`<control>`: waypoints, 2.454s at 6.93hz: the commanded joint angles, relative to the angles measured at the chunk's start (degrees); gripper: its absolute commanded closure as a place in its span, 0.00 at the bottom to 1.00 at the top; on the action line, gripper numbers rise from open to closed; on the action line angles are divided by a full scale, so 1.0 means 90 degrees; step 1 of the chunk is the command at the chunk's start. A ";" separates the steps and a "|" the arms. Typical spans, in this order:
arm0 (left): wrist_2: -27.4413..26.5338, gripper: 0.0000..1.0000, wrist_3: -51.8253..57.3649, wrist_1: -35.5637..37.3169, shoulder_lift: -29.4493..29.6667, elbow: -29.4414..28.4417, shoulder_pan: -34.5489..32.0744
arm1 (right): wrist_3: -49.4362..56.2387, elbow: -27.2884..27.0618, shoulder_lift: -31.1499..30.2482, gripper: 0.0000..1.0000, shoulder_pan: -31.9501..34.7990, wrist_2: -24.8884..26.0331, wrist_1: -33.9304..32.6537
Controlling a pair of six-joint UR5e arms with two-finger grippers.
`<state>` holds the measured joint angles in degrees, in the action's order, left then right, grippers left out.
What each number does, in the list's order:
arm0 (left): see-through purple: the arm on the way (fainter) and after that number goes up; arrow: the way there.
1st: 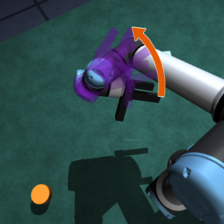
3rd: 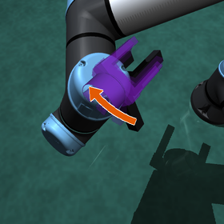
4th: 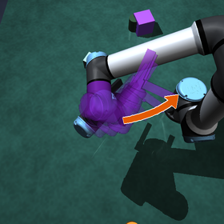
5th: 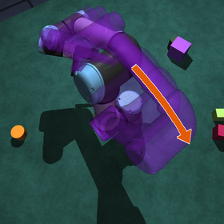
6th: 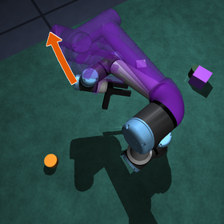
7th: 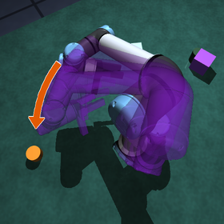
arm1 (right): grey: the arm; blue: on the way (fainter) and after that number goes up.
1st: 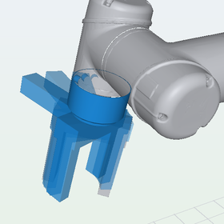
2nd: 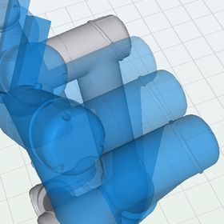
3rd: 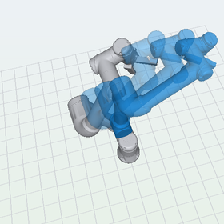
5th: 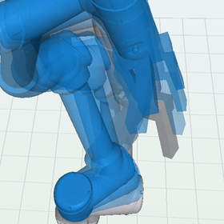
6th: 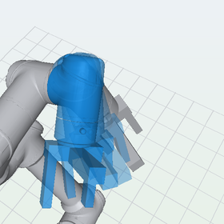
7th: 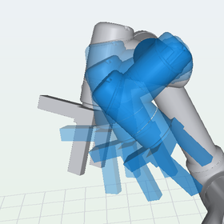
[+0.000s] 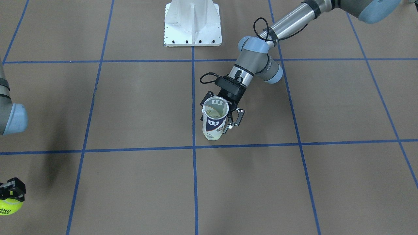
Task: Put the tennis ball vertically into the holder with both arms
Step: 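Lower the right gripper onto the remaining yellow ball and grasp it, then carry the yellow ball with the right gripper above the can's open top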
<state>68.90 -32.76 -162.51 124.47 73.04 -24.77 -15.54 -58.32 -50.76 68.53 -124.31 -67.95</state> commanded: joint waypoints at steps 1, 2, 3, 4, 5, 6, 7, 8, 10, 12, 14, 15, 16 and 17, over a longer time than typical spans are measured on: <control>0.0001 0.01 0.0007 0.0000 0.0027 0.0010 0.0008 | -0.1742 -0.0577 0.0463 1.00 -0.0161 -0.0562 -0.0018; 0.0001 0.01 -0.0003 0.0000 0.0037 0.0010 0.0009 | -0.2572 -0.0938 0.0599 1.00 -0.0482 -0.0563 -0.0009; -0.0009 0.01 -0.0003 0.0000 0.0047 0.0000 0.0028 | -0.3441 -0.1193 0.0958 1.00 -0.0872 -0.0553 -0.0037; -0.0009 0.01 -0.0003 0.0000 0.0056 0.0010 0.0028 | -0.4310 -0.1264 0.1378 1.00 -0.1320 -0.0505 -0.0047; -0.0009 0.01 -0.0003 0.0000 0.0047 0.0010 0.0028 | -0.4560 -0.1496 0.1604 1.00 -0.1576 -0.0466 -0.0347; -0.0009 0.01 -0.0003 0.0000 0.0056 0.0010 0.0028 | -0.4650 -0.2021 0.1722 1.00 -0.1753 -0.0465 -0.1056; -0.0009 0.01 -0.0003 0.0000 0.0066 0.0000 0.0038 | -0.4786 -0.2306 0.1878 1.00 -0.1948 -0.0465 -0.1527; -0.0009 0.01 -0.0003 0.0000 0.0066 0.0000 0.0048 | -0.4971 -0.2551 0.1890 1.00 -0.2105 -0.0465 -0.1638; -0.0009 0.01 -0.0003 0.0000 0.0066 0.0000 0.0048 | -0.5012 -0.2699 0.1968 1.00 -0.2524 -0.0136 -0.1989; -0.0019 0.01 -0.0003 0.0000 0.0027 0.0000 0.0057 | -0.5022 -0.2729 0.2055 1.00 -0.2808 0.0101 -0.2049; -0.0029 0.01 -0.0003 -0.0009 -0.0012 0.0000 0.0057 | -0.5129 -0.2729 0.2192 1.00 -0.2858 0.0101 -0.2108; -0.0029 0.01 -0.0003 -0.0009 -0.0012 0.0000 0.0057 | -0.5129 -0.2729 0.2202 1.00 -0.2868 0.0101 -0.2108; -0.0029 0.01 -0.0003 -0.0009 -0.0012 0.0000 0.0057 | -0.5129 -0.2719 0.2202 1.00 -0.2916 0.0207 -0.2108; -0.0029 0.01 -0.0003 -0.0009 -0.0012 0.0000 0.0057 | -0.5129 -0.2700 0.2202 1.00 -0.2984 0.0325 -0.2108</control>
<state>68.64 -32.78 -162.59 124.37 73.04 -24.26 -61.69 -82.79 -30.98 42.31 -122.53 -86.92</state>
